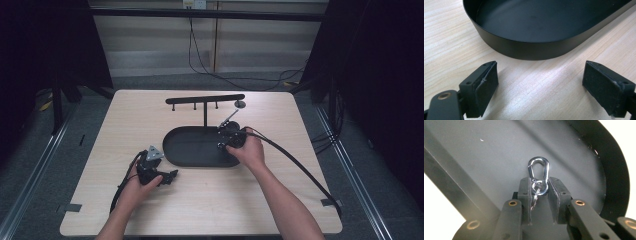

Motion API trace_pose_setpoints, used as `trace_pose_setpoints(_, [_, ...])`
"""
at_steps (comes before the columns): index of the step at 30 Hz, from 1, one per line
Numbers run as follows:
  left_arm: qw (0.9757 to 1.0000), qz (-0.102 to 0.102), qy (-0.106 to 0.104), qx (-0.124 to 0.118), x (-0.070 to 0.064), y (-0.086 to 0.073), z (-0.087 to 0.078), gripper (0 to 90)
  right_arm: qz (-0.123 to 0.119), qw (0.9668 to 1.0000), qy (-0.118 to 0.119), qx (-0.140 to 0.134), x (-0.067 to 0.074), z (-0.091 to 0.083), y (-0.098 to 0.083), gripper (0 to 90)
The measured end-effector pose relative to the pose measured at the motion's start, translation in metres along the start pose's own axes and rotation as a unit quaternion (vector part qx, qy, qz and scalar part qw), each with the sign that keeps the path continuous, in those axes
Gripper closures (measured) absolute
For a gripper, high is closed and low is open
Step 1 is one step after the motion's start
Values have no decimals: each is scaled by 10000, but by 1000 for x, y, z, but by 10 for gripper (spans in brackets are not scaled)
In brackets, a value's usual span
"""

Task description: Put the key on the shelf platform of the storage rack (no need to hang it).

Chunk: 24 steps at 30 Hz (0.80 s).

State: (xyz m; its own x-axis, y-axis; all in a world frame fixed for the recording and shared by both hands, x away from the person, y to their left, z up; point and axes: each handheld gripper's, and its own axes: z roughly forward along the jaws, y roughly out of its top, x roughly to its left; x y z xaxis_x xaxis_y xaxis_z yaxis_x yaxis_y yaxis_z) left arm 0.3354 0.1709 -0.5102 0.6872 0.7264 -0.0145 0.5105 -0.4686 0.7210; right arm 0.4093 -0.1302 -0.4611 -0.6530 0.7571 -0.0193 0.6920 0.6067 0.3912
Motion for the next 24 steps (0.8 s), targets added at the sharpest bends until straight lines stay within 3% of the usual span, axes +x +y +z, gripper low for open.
trace_pose_setpoints(20, [10000,-11,-2,-1,0,0,0,130,-19,10000,-9,-76,1,3,0,716])
trace_pose_setpoints(24, [10000,-12,-2,-2,0,0,0,129,-7,9999,-35,-102,0,1,0,681])
